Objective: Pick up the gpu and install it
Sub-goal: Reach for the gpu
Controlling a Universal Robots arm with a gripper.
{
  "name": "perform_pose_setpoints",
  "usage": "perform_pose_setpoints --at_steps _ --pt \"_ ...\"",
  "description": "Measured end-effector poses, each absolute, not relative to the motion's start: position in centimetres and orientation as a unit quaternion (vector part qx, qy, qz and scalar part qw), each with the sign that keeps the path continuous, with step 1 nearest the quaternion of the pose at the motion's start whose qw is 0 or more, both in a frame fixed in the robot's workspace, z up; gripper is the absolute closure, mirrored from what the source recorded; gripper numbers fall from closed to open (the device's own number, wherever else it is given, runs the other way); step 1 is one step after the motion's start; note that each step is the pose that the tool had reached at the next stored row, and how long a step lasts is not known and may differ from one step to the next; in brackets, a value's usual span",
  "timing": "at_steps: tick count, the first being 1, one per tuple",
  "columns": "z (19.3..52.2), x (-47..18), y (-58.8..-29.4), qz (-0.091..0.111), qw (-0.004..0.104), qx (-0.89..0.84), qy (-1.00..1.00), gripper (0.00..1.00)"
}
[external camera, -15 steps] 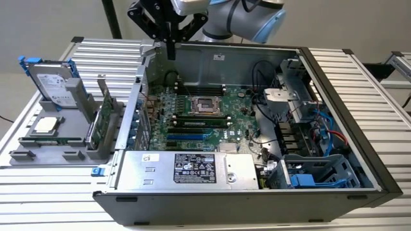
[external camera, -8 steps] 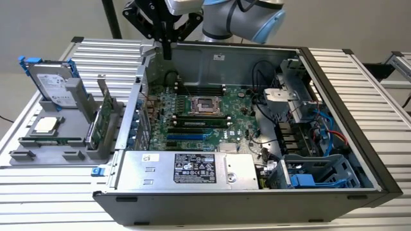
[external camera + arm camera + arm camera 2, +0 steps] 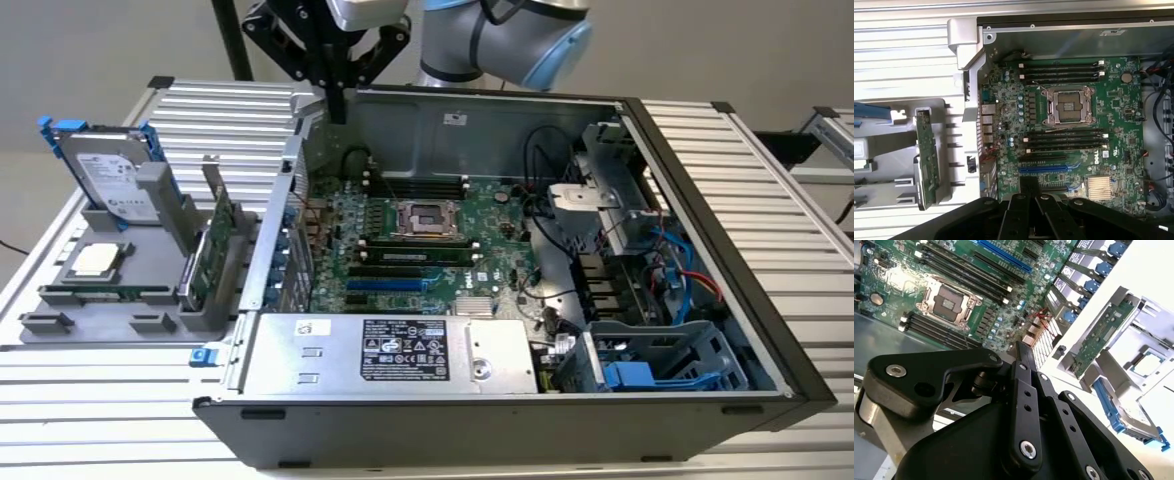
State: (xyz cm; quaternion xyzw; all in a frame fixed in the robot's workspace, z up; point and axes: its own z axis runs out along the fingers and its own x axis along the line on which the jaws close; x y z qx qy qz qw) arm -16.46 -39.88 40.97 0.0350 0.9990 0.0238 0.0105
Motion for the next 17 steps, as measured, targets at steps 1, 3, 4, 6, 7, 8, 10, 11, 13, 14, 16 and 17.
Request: perform_pose_setpoints --at_steps 1,3,4,6,7,8,10,11,13,14,16,17 --pt "41.0 -16.6 -39.9 0.024 0.010 0.035 0.999 1.00" --pt "41.0 -16.8 -39.9 0.024 0.010 0.035 0.999 1.00" --pt "41.0 -16.9 -39.9 0.024 0.010 0.035 0.999 1.00" --pt "41.0 -17.2 -39.9 0.024 0.010 0.035 0.999 1.00" --pt "41.0 -17.3 -39.9 0.024 0.010 0.035 0.999 1.00" --pt "41.0 -17.4 -39.9 0.024 0.010 0.035 0.999 1.00" --pt "41.0 -17.6 -39.9 0.024 0.010 0.035 0.999 1.00" --pt "41.0 -17.7 -39.9 0.024 0.010 0.035 0.999 1.00" --pt "41.0 -17.9 -39.9 0.024 0.010 0.035 0.999 1.00" --pt "41.0 -18.1 -39.9 0.024 0.010 0.035 0.999 1.00" --pt "41.0 -18.3 -39.9 0.024 0.010 0.035 0.999 1.00" --pt "41.0 -18.4 -39.9 0.024 0.010 0.035 0.999 1.00"
